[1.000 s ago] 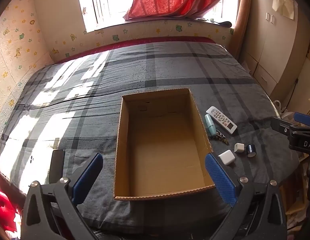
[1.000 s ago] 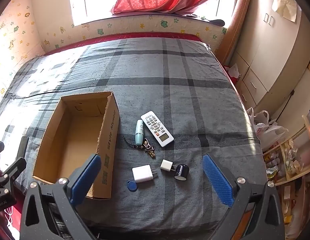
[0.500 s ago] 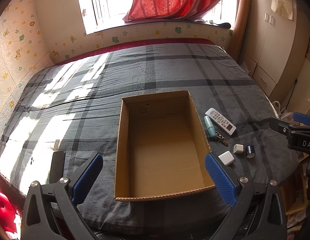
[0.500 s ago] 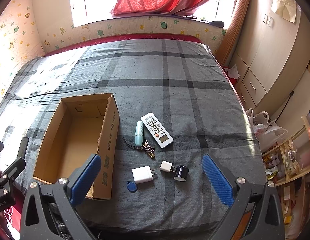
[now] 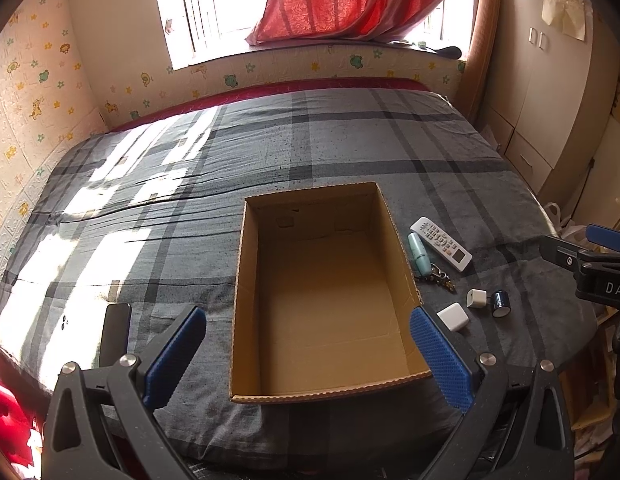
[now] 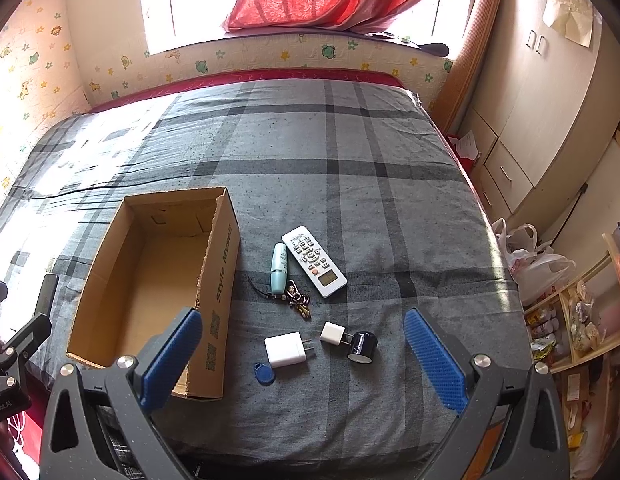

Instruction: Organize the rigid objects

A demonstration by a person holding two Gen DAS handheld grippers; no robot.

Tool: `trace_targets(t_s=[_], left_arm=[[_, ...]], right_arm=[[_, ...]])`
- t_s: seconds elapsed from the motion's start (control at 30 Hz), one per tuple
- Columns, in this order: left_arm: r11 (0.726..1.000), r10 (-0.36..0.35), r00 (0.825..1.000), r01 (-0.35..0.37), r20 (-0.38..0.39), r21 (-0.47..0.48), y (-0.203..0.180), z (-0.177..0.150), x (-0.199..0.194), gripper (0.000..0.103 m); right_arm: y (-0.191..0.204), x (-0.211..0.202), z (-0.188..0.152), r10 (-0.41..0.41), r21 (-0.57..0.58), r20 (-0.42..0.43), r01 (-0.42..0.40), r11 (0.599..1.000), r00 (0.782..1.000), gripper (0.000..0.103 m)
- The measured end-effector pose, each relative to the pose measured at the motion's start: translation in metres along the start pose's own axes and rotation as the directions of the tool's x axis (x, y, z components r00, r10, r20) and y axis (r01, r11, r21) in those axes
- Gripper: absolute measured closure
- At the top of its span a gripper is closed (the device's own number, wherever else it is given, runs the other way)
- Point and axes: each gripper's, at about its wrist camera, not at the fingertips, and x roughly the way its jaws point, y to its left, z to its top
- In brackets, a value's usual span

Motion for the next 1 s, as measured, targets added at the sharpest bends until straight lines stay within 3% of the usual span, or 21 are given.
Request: trace_targets(t_s=[1.0], left_arm=[[1.0, 0.01, 1.0, -0.01, -0.001, -0.013, 0.008, -0.0008, 0.0017, 0.0]], right_arm=[[-0.0025, 0.0005, -0.0015, 0.0, 0.014, 0.003, 0.0, 1.0, 1.0, 0.0]])
